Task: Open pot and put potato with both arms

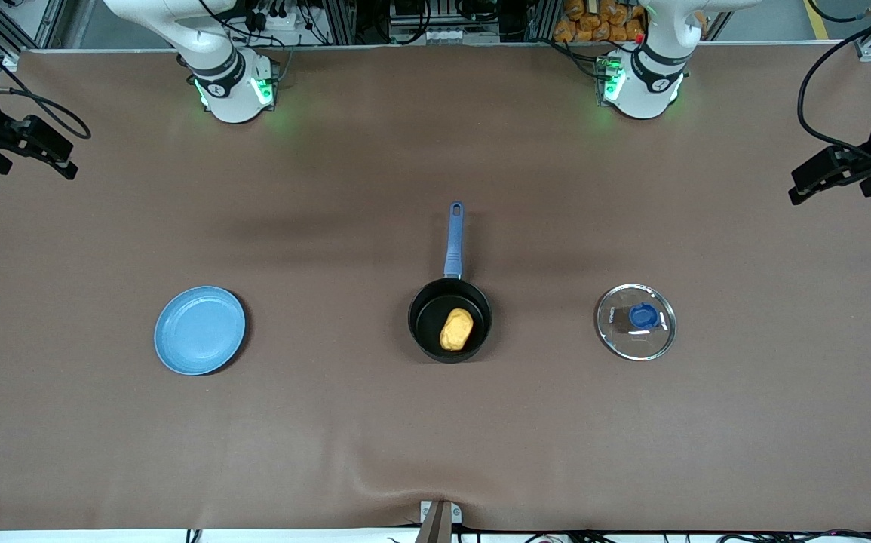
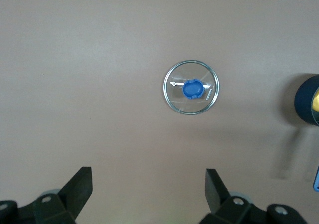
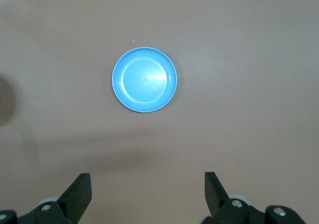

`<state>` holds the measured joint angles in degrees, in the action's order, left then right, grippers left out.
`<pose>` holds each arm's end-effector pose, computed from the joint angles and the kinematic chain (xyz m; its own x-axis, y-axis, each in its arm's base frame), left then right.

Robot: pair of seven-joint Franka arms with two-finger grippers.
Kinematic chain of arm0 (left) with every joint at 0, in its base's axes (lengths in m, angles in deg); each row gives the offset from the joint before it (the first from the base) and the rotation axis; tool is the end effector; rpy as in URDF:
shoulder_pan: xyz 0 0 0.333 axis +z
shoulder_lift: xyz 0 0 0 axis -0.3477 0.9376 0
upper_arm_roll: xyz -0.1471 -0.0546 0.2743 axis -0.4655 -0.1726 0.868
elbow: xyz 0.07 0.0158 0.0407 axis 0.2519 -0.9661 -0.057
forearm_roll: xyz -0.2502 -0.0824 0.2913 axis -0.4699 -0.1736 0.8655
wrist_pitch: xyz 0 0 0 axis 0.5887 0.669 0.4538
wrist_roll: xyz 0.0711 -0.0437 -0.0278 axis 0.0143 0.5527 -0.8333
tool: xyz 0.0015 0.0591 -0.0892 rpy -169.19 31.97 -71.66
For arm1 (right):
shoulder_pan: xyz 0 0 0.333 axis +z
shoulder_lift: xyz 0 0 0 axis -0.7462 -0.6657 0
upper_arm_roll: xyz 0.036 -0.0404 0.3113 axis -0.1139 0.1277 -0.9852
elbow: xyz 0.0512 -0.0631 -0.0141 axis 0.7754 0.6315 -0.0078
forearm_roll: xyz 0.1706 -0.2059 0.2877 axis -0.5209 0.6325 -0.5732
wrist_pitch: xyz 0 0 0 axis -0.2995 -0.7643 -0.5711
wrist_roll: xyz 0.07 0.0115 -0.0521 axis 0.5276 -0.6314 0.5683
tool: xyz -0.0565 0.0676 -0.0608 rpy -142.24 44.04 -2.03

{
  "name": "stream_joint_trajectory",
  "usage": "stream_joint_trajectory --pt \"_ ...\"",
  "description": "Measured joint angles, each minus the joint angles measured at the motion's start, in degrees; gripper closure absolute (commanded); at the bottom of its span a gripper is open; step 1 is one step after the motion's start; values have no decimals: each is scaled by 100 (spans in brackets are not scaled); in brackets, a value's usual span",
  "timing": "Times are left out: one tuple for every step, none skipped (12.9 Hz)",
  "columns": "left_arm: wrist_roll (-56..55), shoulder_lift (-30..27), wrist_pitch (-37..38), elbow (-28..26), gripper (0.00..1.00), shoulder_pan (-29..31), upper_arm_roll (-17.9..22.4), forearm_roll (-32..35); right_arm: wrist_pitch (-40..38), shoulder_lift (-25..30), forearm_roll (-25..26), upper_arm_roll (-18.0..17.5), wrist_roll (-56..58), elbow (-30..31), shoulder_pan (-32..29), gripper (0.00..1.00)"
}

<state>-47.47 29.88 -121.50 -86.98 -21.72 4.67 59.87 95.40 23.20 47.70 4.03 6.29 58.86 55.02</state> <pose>0.5495 -0.0289 0.6459 0.9949 0.1010 0.0070 0.1011 -0.9946 -0.0247 0.4885 -0.0108 0.6362 0.9936 -0.0852 0.0742 -0.0867 -0.9961 0.0182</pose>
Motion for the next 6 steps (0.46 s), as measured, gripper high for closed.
stream_joint_trajectory --pt "1 -47 -45 -109 0 0 2 0 0 0 12 -2 -1 2 0 0" --pt "1 -73 -76 -196 0 0 15 0 -3 0 20 0 -2 2 0 0" --pt "1 -79 -104 -257 0 1 42 0 -13 0 24 0 -2 2 -1 0" --pt "2 -79 -130 -287 0 1 69 0 -25 0 25 -2 -2 2 -1 0" --pt "4 -80 -142 -295 0 1 86 0 -31 0 25 -6 -2 2 0 0" --pt "4 -82 -150 -295 0 1 90 0 -32 0 25 -7 -2 2 -1 0"
